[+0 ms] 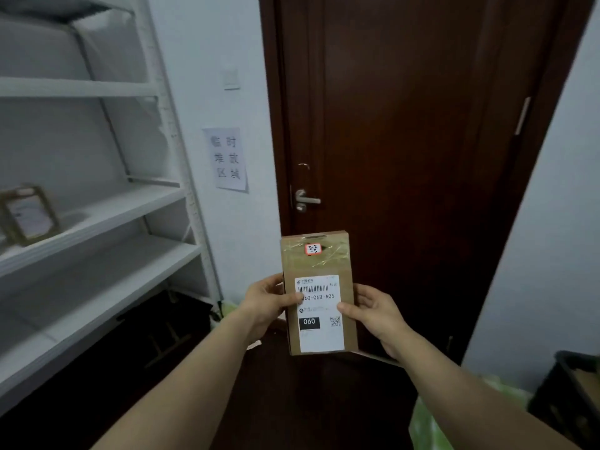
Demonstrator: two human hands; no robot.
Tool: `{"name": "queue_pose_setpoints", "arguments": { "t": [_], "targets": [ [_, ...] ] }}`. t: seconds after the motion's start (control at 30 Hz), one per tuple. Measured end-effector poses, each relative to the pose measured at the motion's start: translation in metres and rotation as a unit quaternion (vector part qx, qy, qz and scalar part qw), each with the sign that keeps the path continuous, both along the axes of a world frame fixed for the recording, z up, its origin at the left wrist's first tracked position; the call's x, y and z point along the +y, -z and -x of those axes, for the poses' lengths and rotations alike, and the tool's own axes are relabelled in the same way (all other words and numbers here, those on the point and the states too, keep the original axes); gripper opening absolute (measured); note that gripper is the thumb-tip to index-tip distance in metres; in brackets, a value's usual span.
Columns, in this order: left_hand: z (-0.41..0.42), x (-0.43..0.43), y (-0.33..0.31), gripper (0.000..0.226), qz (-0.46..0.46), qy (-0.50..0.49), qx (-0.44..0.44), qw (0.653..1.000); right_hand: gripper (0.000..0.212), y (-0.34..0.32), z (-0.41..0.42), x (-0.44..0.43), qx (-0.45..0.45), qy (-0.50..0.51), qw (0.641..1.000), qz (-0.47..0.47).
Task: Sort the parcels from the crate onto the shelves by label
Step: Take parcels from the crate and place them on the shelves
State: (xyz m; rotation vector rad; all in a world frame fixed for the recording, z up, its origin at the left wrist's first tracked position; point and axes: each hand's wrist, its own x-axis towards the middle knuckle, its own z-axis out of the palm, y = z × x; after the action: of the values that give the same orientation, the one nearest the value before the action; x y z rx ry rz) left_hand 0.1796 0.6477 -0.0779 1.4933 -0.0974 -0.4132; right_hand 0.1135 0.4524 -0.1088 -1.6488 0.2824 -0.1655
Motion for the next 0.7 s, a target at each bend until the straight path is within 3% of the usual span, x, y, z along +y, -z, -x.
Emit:
{"name": "queue_pose_setpoints", "arguments": {
  "t": [0.7],
  "targets": [
    [0.01,0.18,-0.01,0.032,0.006,-0.15,-0.003,0.989,0.039,-0.022,-0.046,0.172,-0.005,-0.154,0.988,0.024]
  ]
}}
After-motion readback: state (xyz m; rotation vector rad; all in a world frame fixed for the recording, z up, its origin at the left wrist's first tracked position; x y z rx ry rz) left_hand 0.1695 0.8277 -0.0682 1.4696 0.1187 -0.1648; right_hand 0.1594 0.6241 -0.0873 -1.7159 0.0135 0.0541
